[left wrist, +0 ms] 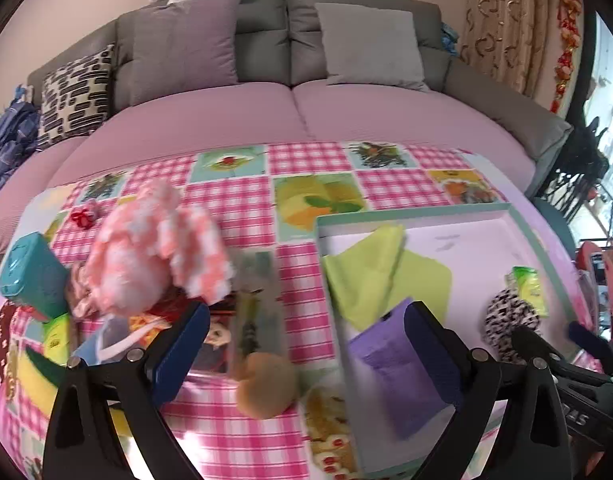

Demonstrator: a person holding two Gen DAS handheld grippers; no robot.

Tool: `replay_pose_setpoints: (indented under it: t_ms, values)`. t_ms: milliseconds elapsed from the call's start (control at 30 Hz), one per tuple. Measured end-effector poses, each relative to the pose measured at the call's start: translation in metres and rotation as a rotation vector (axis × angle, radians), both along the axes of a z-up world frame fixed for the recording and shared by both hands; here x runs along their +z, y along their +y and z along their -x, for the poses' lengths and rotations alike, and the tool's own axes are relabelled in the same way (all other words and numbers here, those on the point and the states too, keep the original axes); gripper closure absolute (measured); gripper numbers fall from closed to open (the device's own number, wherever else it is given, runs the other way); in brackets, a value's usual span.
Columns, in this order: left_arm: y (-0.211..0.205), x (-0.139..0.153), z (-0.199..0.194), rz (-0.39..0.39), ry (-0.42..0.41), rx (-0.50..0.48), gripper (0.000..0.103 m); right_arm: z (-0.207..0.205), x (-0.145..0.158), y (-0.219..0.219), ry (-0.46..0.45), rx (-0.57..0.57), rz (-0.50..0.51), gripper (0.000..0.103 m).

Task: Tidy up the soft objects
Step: 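Open both tools to release the wipe pack and scrunchie into the tray, then move both tools back toward the yellow sponge and beige makeup sponge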

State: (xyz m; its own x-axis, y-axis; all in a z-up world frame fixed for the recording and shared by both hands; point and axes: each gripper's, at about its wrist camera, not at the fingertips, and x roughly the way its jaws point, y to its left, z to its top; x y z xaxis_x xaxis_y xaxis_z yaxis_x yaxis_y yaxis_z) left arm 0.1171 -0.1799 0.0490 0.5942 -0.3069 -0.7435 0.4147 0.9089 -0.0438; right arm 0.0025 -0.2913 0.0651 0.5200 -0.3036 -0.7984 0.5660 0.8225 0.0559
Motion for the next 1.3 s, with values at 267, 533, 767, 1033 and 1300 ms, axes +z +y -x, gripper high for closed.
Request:
replay_pose_setpoints:
  t_ms: [267, 533, 767, 1033, 1300]
  values:
    - [0.014, 0.003, 0.003, 0.001, -0.008, 0.020, 0.005, -0.003, 0.002, 0.009, 0.007, 0.027, 0.017, 0.000]
    - [0.022, 0.011, 0.009, 0.022, -0.013, 0.008, 0.005, -0.007, 0.005, 0.019, 0.005, 0.058, 0.009, 0.000]
    - [0.039, 0.022, 0.015, 0.029, -0.027, 0.008, 0.005, -0.011, 0.011, 0.033, -0.022, 0.092, -0.018, 0.000]
    - [0.079, 0.043, 0.021, 0.049, -0.064, 0.068, 0.005, -0.024, 0.017, 0.066, -0.055, 0.184, -0.042, 0.000]
    - [0.146, 0.060, 0.019, 0.075, -0.083, 0.207, 0.005, -0.042, 0.020, 0.111, -0.058, 0.312, -0.042, 0.000]
